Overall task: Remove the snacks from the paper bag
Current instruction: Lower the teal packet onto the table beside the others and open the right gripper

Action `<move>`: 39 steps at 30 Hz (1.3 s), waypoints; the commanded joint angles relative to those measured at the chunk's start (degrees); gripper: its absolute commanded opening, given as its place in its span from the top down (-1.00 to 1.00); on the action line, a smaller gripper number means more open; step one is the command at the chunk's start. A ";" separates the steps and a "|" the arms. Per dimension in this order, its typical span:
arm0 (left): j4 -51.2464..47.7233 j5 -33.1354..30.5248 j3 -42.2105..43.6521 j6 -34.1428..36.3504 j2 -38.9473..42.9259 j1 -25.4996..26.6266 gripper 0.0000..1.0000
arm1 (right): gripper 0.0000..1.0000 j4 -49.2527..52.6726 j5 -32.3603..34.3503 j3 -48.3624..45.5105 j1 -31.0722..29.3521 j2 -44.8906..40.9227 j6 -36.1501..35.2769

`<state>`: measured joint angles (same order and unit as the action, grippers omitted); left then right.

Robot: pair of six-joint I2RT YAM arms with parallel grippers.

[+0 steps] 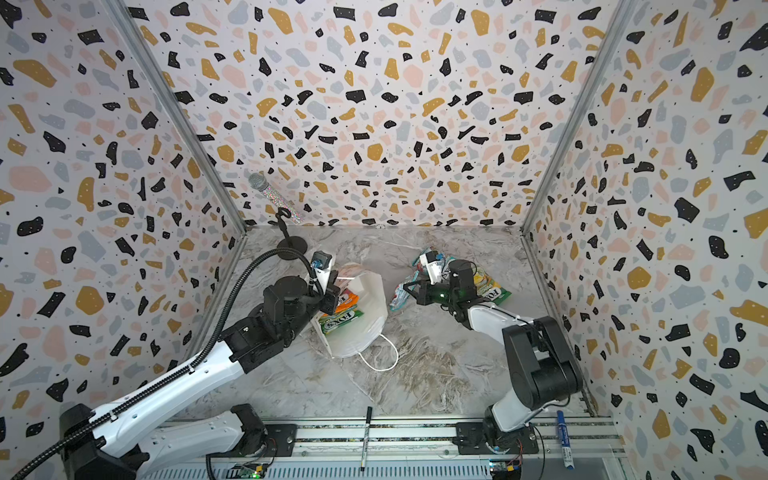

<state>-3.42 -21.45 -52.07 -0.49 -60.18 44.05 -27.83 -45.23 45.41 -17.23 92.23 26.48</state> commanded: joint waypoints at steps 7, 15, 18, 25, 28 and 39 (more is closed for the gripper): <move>1.40 -1.14 1.01 1.06 1.20 -0.20 1.00 | 1.00 -7.38 -3.17 -1.68 2.57 4.98 1.30; 1.38 -0.84 0.92 1.11 1.12 -0.20 1.00 | 1.00 -0.84 -0.20 -4.60 5.76 5.73 -2.77; 1.29 -1.00 0.92 1.11 1.02 -0.20 1.00 | 1.00 1.42 0.33 -4.30 6.55 6.55 -4.49; 1.30 -1.13 0.92 1.09 0.89 -0.22 1.00 | 0.95 3.67 3.78 -4.03 7.20 7.92 -5.89; 1.23 -1.07 0.83 1.18 0.83 -0.21 1.00 | 0.85 4.14 5.57 -3.27 7.30 8.94 -6.00; 1.31 -1.24 0.92 1.19 1.12 -0.23 1.00 | 0.14 10.79 13.02 2.79 7.43 11.53 -8.93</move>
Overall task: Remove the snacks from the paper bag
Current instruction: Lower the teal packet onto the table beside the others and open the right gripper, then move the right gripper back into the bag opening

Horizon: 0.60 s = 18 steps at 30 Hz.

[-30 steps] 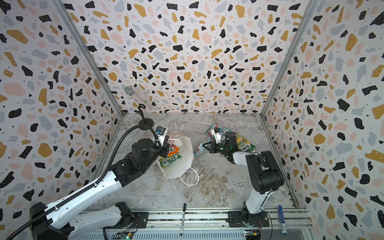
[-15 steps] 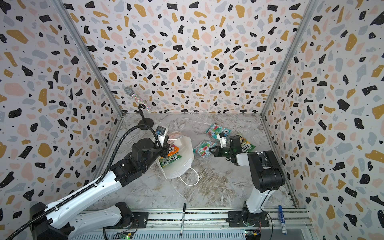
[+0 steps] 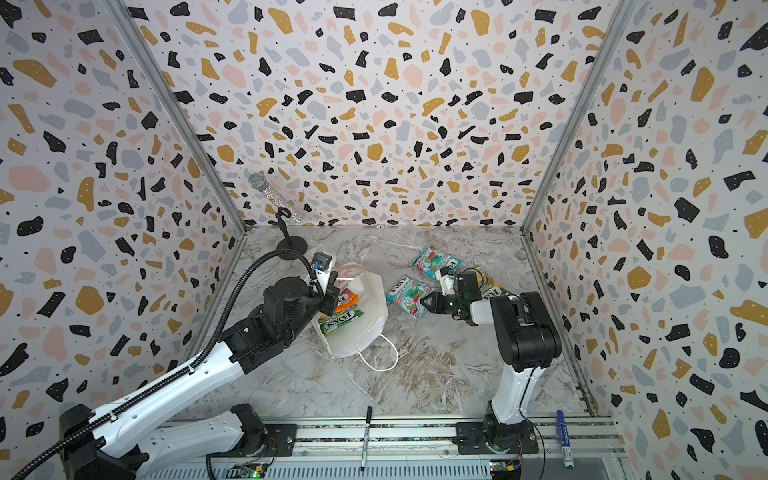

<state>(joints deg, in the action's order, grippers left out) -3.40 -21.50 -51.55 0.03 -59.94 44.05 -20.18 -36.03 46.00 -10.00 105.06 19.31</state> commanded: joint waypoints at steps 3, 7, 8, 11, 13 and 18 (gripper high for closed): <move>1.15 -1.30 0.31 0.71 0.92 -0.20 1.00 | -0.09 4.08 6.64 1.85 0.33 -3.16 -1.96; 1.21 -1.35 0.40 0.84 1.14 -0.26 1.00 | -0.25 3.89 9.54 -0.87 0.33 -8.57 -1.17; 1.21 -1.31 0.40 0.85 1.15 -0.20 1.00 | -0.26 3.84 9.92 -1.69 0.32 -10.32 -0.92; 1.21 -1.27 0.40 0.85 1.15 -0.24 1.00 | -0.28 4.01 8.53 -3.94 0.29 -16.34 0.08; 1.27 -1.13 0.32 0.85 1.14 -0.25 1.00 | -0.29 4.07 5.61 -5.58 0.17 -20.79 1.72; 1.12 -1.05 0.29 0.71 1.21 -0.23 1.00 | -0.28 2.07 -2.76 -10.00 -0.81 -31.39 8.41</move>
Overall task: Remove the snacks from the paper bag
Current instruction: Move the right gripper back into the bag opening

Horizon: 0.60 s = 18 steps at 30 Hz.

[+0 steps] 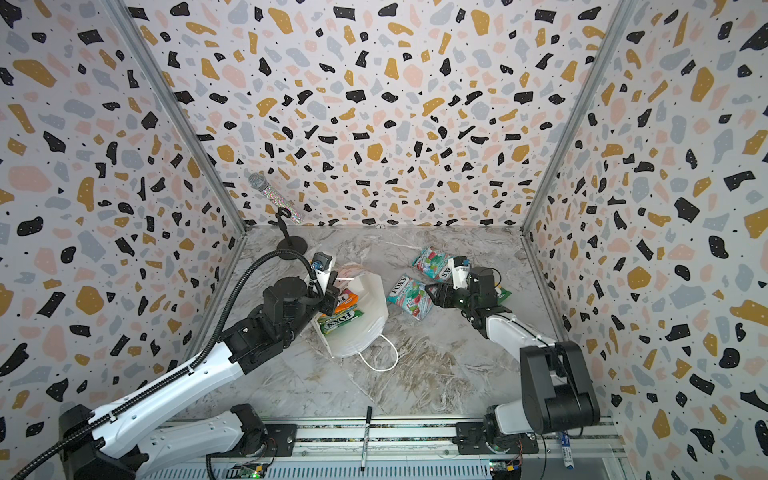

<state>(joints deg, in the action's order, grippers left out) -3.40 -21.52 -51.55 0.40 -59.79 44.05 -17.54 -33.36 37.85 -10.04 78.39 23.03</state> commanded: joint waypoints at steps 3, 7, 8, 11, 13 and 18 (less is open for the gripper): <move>1.08 -0.71 0.22 0.39 1.15 -0.26 1.00 | -0.28 1.77 -6.14 -1.67 -3.49 -9.75 5.68; 1.09 -0.65 0.22 0.30 1.22 -0.20 1.00 | -0.26 3.85 -4.60 -1.33 -9.61 -15.78 5.75; 1.10 -0.69 0.22 0.30 1.25 -0.25 1.00 | -0.25 3.31 -4.52 -1.50 -10.93 -16.76 6.69; 1.20 -0.61 0.31 0.17 1.17 -0.23 1.00 | -0.20 2.20 -3.79 -1.42 -16.47 -18.65 7.65; 1.06 -0.54 0.22 0.23 1.08 -0.22 1.00 | -0.18 2.34 -3.19 -0.65 -20.13 -18.64 6.48; 1.11 -0.54 0.22 0.17 1.07 -0.28 1.00 | -0.13 1.65 -1.83 1.16 -27.39 -15.74 4.98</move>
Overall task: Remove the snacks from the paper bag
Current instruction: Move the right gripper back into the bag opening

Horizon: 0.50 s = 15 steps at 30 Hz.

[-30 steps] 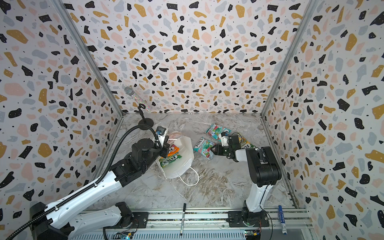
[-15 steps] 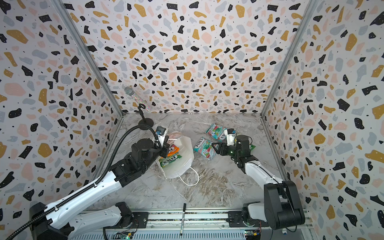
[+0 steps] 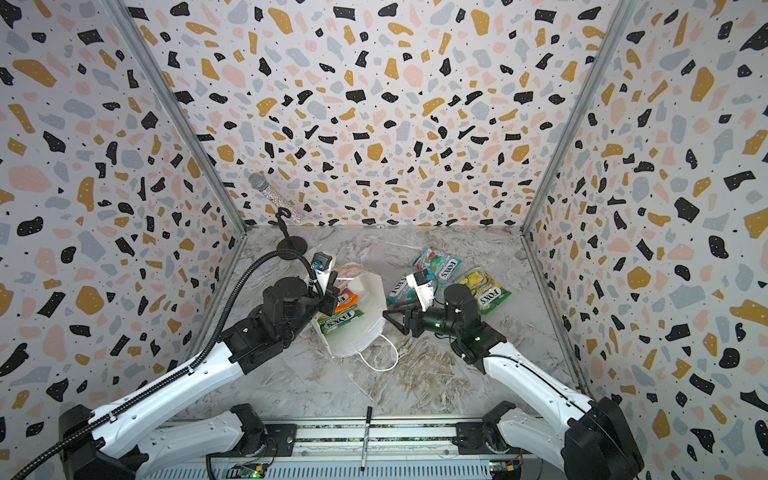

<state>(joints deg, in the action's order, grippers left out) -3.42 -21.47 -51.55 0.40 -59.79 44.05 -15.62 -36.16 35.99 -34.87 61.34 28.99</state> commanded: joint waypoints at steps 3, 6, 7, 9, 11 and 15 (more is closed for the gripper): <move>1.11 -0.42 0.22 0.21 1.06 -0.23 1.00 | -0.11 -1.20 1.44 4.48 -6.50 4.71 -1.22; 1.06 -0.45 0.22 0.21 1.12 -0.20 1.00 | -0.09 -2.64 3.02 5.93 -9.66 8.70 -0.62; 1.06 -0.38 0.22 0.20 1.11 -0.22 1.00 | -0.09 -3.03 3.36 6.49 -10.45 10.11 -0.45; 1.10 -0.41 0.22 0.14 1.14 -0.20 1.00 | -0.07 -3.52 4.43 7.93 -12.06 13.23 -0.17; 1.13 -0.28 0.22 0.12 1.16 -0.24 1.00 | -0.06 -3.90 5.11 9.73 -13.38 16.18 0.11; 1.14 -0.26 0.21 0.10 1.16 -0.27 1.00 | 0.02 -4.44 7.05 13.03 -14.71 22.56 2.92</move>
<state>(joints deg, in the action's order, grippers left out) -3.40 -21.43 -51.55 0.40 -59.77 44.05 -18.41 -31.38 45.65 -48.99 81.73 29.78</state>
